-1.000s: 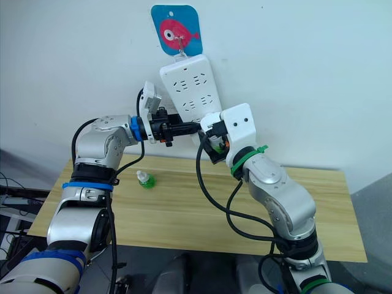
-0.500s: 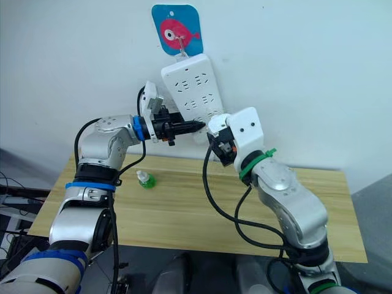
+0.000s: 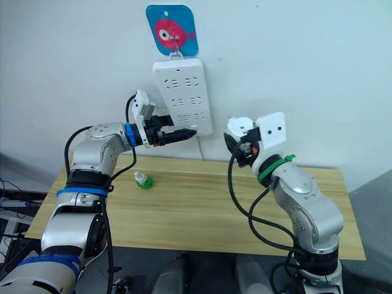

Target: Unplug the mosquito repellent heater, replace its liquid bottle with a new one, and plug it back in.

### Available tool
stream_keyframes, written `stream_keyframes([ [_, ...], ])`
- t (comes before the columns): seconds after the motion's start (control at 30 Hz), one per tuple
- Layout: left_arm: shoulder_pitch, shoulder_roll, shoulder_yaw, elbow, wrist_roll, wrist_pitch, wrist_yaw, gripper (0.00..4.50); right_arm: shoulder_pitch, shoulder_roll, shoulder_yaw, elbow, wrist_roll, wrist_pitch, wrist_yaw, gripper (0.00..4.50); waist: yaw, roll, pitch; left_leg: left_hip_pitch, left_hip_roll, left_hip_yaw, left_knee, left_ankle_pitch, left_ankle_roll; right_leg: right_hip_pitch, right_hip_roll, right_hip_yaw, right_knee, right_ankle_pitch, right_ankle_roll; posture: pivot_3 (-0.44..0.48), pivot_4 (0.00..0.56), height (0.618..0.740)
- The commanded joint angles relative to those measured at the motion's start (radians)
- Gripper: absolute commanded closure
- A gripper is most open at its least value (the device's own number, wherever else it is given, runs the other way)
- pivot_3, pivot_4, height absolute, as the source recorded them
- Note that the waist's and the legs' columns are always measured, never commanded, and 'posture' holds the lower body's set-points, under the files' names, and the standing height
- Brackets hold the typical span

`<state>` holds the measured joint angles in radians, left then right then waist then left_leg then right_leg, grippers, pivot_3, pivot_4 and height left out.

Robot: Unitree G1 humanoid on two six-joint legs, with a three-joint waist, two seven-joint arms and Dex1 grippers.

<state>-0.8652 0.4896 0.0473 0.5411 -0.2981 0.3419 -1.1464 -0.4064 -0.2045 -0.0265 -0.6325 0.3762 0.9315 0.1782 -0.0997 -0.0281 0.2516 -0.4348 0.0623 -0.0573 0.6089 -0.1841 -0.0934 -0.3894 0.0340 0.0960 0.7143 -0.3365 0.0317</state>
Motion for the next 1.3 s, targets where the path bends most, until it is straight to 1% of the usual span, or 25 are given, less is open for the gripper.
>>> stream_keyframes([
  [0.03,0.066,0.039,0.044,-0.142,-0.042,0.050,0.032,0.03,0.018,-0.011,-0.032,-0.004,0.023,-0.071,0.040,1.45,-0.002,0.000,0.000,0.000,0.000,0.000,0.000,0.000,0.000,0.000,0.000,0.000,0.000,0.000,0.000,-0.112,0.236,0.740],
  [0.07,0.097,0.048,0.053,-0.179,-0.052,0.073,0.046,0.03,0.027,-0.016,-0.031,0.005,0.024,-0.079,0.050,1.45,-0.003,0.000,0.000,0.000,0.000,0.000,0.000,0.000,0.000,0.000,0.000,0.000,0.000,0.000,0.000,-0.112,0.236,0.740],
  [0.17,0.273,0.078,0.082,-0.357,-0.076,0.141,0.099,0.03,0.066,-0.026,-0.029,0.041,0.028,-0.106,0.081,1.45,-0.010,0.000,0.000,0.000,0.001,0.000,-0.001,0.000,0.000,0.000,0.000,0.001,0.000,0.000,0.000,-0.098,0.231,0.740],
  [0.27,0.443,0.080,0.105,-0.519,-0.085,0.182,0.177,0.03,0.085,-0.007,-0.067,0.069,0.060,-0.101,0.082,1.45,-0.009,0.000,0.000,0.001,0.001,0.000,0.000,0.000,0.000,0.000,-0.001,0.001,0.000,0.000,0.000,-0.083,0.230,0.740],
  [0.37,0.608,0.040,0.125,-0.687,-0.098,0.201,0.273,0.03,0.093,0.028,-0.132,0.104,0.118,-0.072,0.064,1.45,-0.001,0.000,0.000,0.001,0.001,0.000,0.000,0.000,-0.001,0.001,-0.002,0.000,0.001,0.000,0.000,-0.077,0.227,0.740],
  [0.43,0.722,-0.003,0.082,-0.835,-0.121,0.186,0.293,0.03,0.091,0.070,-0.193,0.128,0.201,-0.027,0.048,1.45,0.009,-0.001,0.000,0.001,0.001,0.000,0.001,0.001,-0.002,0.001,-0.001,0.000,0.001,0.000,0.000,-0.061,0.226,0.740],
  [0.47,0.758,-0.016,0.060,-0.888,-0.129,0.178,0.295,0.03,0.089,0.087,-0.218,0.136,0.239,-0.005,0.039,1.45,0.015,-0.001,0.000,0.001,0.000,0.000,0.001,0.001,-0.002,0.001,-0.002,0.001,0.000,0.000,0.000,-0.061,0.226,0.740],
  [0.53,0.763,-0.071,-0.021,-0.953,-0.118,0.144,0.320,0.03,0.077,0.145,-0.303,0.166,0.375,0.075,0.000,1.45,0.029,-0.001,0.000,0.001,-0.001,0.001,0.001,0.001,-0.002,0.002,-0.003,0.001,0.000,0.000,0.000,-0.050,0.228,0.740],
  [0.6,0.724,-0.120,-0.066,-0.950,-0.102,0.124,0.352,0.03,0.066,0.179,-0.363,0.185,0.473,0.125,-0.042,1.45,0.041,-0.001,0.000,0.001,0.000,0.000,0.001,0.001,-0.002,0.002,-0.003,0.000,0.001,0.000,0.000,-0.046,0.225,0.740],
  [0.63,0.694,-0.142,-0.080,-0.932,-0.096,0.116,0.366,0.03,0.059,0.188,-0.386,0.196,0.509,0.139,-0.064,1.45,0.043,-0.001,0.000,0.001,0.000,0.001,0.001,0.001,-0.002,0.002,-0.002,0.000,0.001,0.000,0.000,-0.040,0.229,0.740],
  [0.7,0.602,-0.204,-0.141,-0.832,-0.049,0.034,0.376,0.03,0.047,0.229,-0.444,0.231,0.620,0.153,-0.135,1.45,0.045,-0.001,0.000,0.001,-0.001,0.001,0.002,0.001,-0.002,0.002,-0.002,0.001,0.001,0.000,0.001,-0.032,0.229,0.740],
  [0.77,0.538,-0.248,-0.176,-0.747,-0.020,-0.030,0.381,0.03,0.038,0.255,-0.476,0.256,0.708,0.152,-0.197,1.45,0.043,-0.001,0.000,0.001,-0.001,0.001,0.003,0.001,-0.001,0.002,-0.002,0.001,0.001,0.001,0.002,-0.035,0.228,0.740],
  [0.9,0.466,-0.310,-0.197,-0.642,0.010,-0.122,0.403,0.03,0.023,0.292,-0.492,0.266,0.866,0.114,-0.322,1.45,0.031,-0.001,0.000,0.001,-0.001,0.004,0.002,0.001,-0.001,0.001,-0.002,0.003,-0.001,0.002,0.002,-0.057,0.226,0.740],
  [1.1,0.425,-0.360,-0.221,-0.600,0.004,-0.155,0.395,0.03,0.038,0.285,-0.455,0.238,1.024,0.043,-0.458,1.45,0.018,-0.001,0.000,0.000,0.000,0.003,-0.001,0.001,-0.001,0.001,0.000,0.002,-0.001,0.002,0.002,-0.079,0.226,0.740],
  [1.3,0.407,-0.387,-0.250,-0.568,0.012,-0.183,0.389,0.03,0.058,0.247,-0.386,0.209,1.087,-0.028,-0.522,1.45,0.014,-0.001,0.000,0.000,-0.001,0.004,0.001,0.001,-0.001,0.001,-0.001,0.003,-0.001,0.002,0.002,-0.088,0.226,0.740],
])
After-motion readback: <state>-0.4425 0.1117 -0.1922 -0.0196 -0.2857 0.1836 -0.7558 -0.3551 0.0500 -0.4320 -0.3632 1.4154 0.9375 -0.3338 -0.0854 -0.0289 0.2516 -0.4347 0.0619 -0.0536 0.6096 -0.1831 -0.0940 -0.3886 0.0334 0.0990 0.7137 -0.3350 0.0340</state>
